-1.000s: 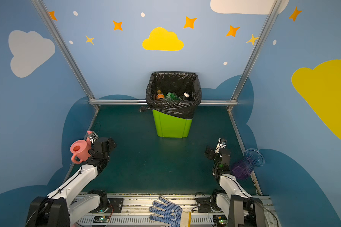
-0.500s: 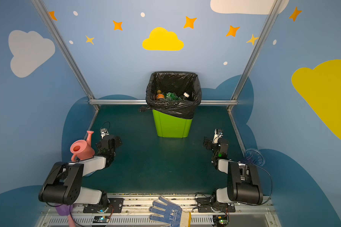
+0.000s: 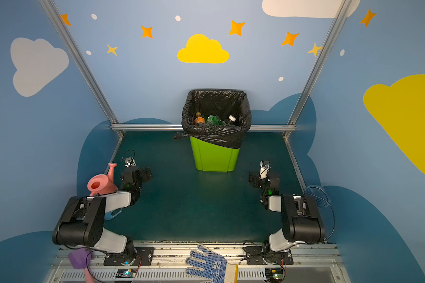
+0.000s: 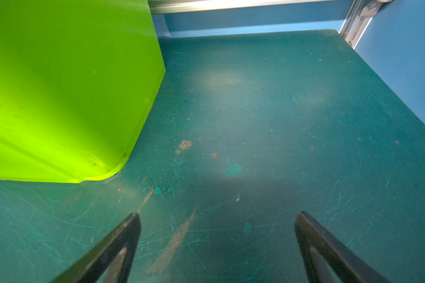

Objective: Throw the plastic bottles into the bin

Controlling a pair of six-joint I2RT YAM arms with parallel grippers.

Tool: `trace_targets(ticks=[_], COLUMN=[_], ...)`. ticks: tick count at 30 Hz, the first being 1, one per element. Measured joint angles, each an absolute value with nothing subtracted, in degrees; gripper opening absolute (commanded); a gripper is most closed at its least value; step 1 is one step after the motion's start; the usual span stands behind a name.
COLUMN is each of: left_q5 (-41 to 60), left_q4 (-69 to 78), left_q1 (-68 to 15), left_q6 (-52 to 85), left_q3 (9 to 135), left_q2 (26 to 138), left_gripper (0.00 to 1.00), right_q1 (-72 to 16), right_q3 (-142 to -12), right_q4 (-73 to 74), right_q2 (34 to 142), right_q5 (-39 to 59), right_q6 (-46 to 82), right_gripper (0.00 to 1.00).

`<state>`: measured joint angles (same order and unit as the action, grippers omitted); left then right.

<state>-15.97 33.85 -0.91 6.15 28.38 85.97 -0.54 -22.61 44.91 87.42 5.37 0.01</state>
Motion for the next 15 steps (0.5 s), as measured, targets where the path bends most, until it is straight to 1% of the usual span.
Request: trace_targets(ticks=[15], left_q5=[-13.1], left_q4=[33.6], left_q1=[0.0], left_q6=[6.2], left_q3=[28.4], left_q2=[86.0], left_gripper=[1.0], right_q1=[-0.8], right_q3=[-22.6], right_q4=[44.7], right_q2=[87.4], right_q5=[5.0], right_q6=[-0.4], right_gripper=[0.98])
